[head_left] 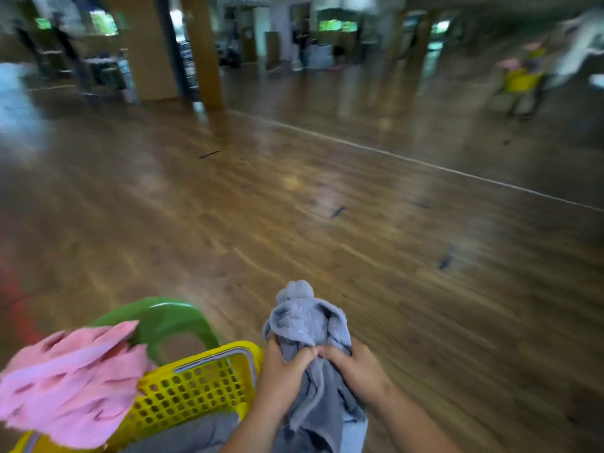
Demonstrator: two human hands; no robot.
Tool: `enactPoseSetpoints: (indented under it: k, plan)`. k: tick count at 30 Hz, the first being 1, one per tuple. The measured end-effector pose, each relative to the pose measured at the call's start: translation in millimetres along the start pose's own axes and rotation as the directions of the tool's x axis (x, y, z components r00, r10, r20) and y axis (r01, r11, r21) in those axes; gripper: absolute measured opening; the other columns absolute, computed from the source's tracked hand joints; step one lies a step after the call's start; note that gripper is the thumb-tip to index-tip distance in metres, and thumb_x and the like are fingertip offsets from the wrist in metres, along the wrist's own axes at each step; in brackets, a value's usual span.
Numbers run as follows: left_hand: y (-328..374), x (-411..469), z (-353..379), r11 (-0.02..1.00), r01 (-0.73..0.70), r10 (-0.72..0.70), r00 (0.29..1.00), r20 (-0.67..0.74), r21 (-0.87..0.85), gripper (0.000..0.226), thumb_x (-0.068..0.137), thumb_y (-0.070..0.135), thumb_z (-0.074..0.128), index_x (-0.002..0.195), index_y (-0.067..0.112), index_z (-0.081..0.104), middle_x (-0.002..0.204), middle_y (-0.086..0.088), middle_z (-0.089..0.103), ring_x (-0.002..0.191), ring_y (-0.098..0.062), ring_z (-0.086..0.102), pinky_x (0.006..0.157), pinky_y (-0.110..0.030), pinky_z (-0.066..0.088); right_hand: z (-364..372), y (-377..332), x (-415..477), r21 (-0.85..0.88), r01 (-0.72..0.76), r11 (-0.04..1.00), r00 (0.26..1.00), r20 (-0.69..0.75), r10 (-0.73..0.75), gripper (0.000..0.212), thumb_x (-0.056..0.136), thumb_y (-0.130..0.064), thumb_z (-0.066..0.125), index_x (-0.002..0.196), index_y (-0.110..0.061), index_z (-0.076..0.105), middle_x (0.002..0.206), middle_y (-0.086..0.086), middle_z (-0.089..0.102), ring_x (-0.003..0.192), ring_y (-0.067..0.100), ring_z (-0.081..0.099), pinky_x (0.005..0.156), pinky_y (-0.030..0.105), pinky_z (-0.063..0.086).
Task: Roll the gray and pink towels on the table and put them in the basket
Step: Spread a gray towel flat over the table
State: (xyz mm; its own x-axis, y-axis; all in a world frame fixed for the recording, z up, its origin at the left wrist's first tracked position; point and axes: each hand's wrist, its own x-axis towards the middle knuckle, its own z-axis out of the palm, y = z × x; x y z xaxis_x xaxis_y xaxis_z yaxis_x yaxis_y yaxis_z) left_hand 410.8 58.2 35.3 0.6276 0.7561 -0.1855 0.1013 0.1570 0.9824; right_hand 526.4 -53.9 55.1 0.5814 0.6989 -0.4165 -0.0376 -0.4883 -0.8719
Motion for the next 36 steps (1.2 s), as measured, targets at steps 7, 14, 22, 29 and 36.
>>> enactPoseSetpoints:
  k: [7,14,22,29,36]
  plan:
    - [25,-113,113,0.993,-0.116,0.084,0.827,0.556,0.022,0.042,0.076,0.028,0.072,0.116,0.021,0.060,0.101,0.000,0.074,0.093,-0.012,0.071,0.067,-0.019,0.053,-76,57,-189,0.179,-0.030,0.983,0.847,-0.518,0.120,0.041,0.066,-0.065,0.073,0.095,-0.036,0.071,0.091,-0.015,0.075,0.086,0.005,0.071,0.087,0.038,0.057]
    - [25,-272,232,0.982,-0.189,0.095,0.479,0.873,-0.003,0.033,0.077,0.018,0.067,0.108,0.006,0.063,0.101,-0.015,0.071,0.096,-0.024,0.071,0.072,-0.026,0.054,-112,128,-396,0.284,0.008,0.959,0.520,-0.820,0.238,0.039,0.070,-0.065,0.071,0.099,-0.039,0.067,0.094,-0.016,0.074,0.089,0.003,0.069,0.087,0.037,0.056]
    - [-15,-483,341,0.991,-0.129,0.003,0.140,0.990,0.016,0.071,0.073,0.031,0.089,0.131,0.022,0.048,0.122,-0.001,0.068,0.108,-0.010,0.068,0.080,-0.021,0.055,-132,226,-604,0.356,-0.077,0.931,0.125,-0.923,0.363,0.028,0.085,-0.052,0.064,0.106,-0.036,0.054,0.096,-0.015,0.068,0.090,0.006,0.064,0.086,0.037,0.053]
    - [-52,-662,421,0.976,-0.182,-0.122,0.012,0.992,0.123,0.075,0.064,0.052,0.087,0.125,0.042,0.045,0.116,0.017,0.066,0.099,0.000,0.066,0.082,-0.025,0.055,-170,324,-766,0.422,-0.073,0.904,0.011,-0.906,0.424,0.035,0.081,-0.063,0.060,0.108,-0.042,0.052,0.098,-0.018,0.068,0.092,0.002,0.062,0.088,0.034,0.053]
    - [-73,-759,483,0.975,-0.175,-0.122,0.089,0.989,0.136,0.072,0.063,0.057,0.083,0.122,0.047,0.042,0.118,0.020,0.065,0.105,-0.001,0.065,0.094,-0.037,0.055,-230,391,-850,0.427,-0.111,0.897,0.040,-0.900,0.433,0.029,0.084,-0.059,0.060,0.105,-0.040,0.052,0.093,-0.017,0.070,0.089,0.002,0.063,0.082,0.032,0.053]
